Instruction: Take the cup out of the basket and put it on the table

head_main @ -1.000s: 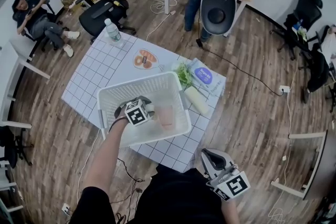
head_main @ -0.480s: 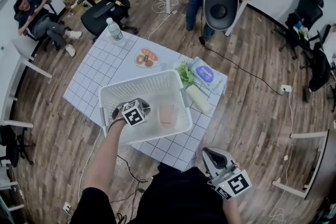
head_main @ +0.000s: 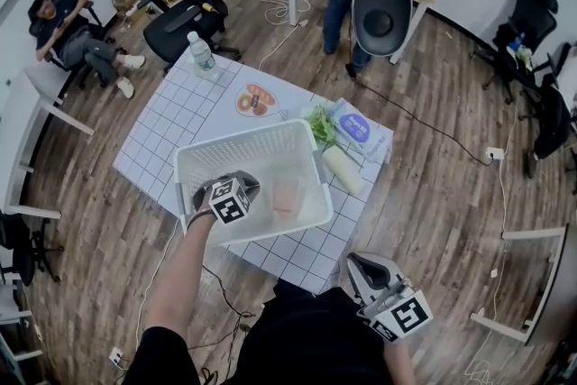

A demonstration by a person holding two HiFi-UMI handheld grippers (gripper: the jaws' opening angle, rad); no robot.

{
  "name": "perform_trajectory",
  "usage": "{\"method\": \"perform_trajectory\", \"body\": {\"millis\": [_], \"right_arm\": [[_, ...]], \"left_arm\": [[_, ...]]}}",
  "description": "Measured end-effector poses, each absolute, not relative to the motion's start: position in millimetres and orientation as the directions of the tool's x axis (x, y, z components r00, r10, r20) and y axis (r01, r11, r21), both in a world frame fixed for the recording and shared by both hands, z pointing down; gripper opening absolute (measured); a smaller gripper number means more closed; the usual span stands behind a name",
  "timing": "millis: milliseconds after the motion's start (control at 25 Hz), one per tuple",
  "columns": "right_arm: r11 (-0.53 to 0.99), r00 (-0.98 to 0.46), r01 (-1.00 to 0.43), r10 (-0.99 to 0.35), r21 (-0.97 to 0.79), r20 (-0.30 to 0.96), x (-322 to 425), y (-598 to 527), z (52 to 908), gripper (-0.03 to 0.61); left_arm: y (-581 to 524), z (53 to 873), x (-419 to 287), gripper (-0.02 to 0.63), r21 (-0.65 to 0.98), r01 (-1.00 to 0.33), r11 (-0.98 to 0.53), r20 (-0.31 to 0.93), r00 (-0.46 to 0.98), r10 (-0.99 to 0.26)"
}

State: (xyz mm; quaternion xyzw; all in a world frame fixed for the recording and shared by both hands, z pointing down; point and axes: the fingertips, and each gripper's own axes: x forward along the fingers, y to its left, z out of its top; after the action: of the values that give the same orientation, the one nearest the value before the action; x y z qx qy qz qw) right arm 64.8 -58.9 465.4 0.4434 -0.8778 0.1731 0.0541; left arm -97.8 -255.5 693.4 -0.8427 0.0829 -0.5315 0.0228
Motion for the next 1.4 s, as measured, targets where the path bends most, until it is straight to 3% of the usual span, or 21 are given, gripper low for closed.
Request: {"method": "perform_trajectory", "body": {"millis": [640,1040,1400], "right_arm": [[0.589,-0.638,-0.768,-0.738,-0.249,0.221,59,-59,461,0.026],[0.636,-0.679,-0.732,-0.710,-0.243,0.185,59,-60,454,0.026],[0.689,-0.730,-0.680,-0.669,-0.249,0.143,62,-60,448,0.026]], "left_arm": [[-266,643,-95,0.017,-0.308,-0.196,-0.931,0.786,0.499,-0.365],[-265,532,-77,0.015,-0.481,-0.345,-0.806,0.551,0.596,-0.584],[-222,452,-58,0.015,-0.562,-0.414,-0.716,0.396,0.625,-0.673]]}}
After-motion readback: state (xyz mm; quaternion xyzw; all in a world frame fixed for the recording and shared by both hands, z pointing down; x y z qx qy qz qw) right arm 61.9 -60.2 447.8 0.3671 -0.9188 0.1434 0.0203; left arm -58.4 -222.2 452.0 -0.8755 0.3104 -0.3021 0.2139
